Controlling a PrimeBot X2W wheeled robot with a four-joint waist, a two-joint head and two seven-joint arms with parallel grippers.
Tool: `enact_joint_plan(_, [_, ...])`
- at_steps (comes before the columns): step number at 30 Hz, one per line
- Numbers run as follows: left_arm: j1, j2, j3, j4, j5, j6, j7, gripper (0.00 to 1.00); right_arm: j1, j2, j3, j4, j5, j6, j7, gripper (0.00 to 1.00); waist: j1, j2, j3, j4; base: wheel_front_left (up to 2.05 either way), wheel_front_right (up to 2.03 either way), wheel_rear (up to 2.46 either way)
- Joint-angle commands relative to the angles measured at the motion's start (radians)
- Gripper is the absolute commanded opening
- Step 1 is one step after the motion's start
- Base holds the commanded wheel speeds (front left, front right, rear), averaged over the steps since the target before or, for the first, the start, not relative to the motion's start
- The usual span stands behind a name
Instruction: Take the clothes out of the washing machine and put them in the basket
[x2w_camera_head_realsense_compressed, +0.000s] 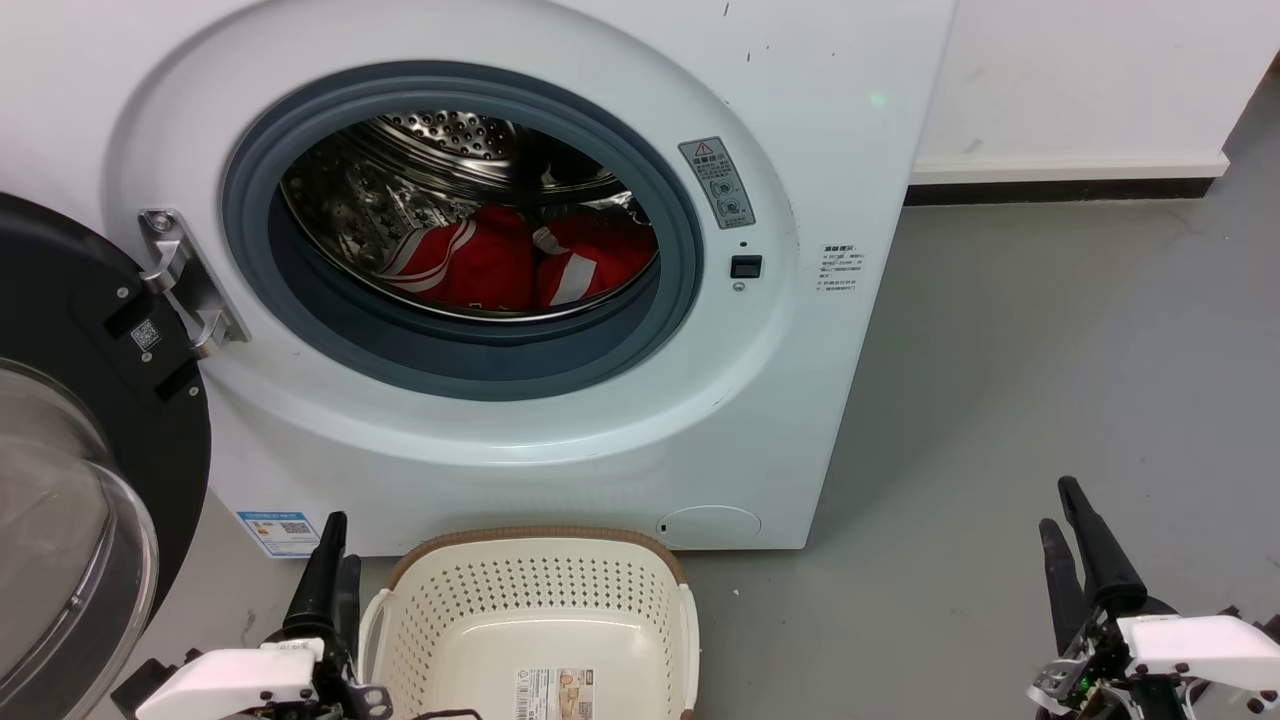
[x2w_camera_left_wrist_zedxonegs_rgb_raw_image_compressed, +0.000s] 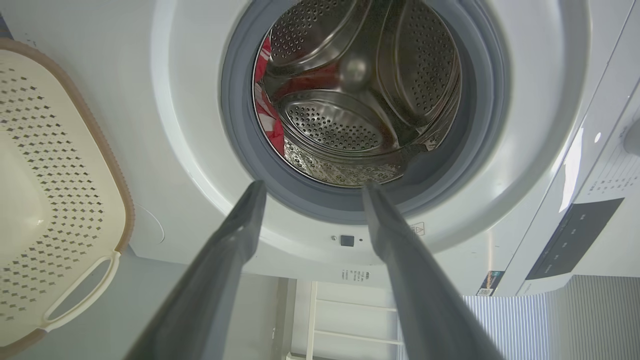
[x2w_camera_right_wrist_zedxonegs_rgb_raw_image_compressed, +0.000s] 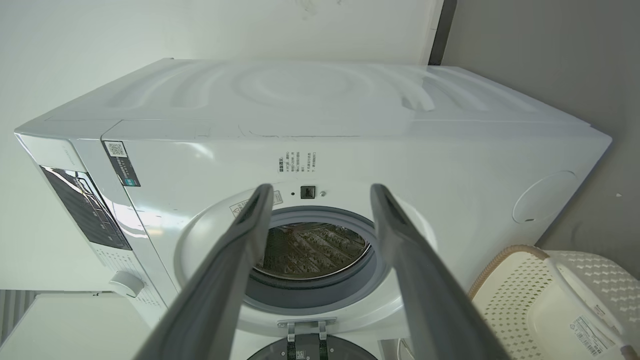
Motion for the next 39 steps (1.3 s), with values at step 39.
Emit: enact_joint_plan(39, [0.024, 0.003, -0.001, -0.316, 0.735, 0.087, -0.153, 1.00, -0.009, 0.000, 0.051, -0.242, -0.991, 0.000, -0.153, 1.00, 0.0000, 0.0000, 0.015, -0.014, 0.00, 0.00, 0.00])
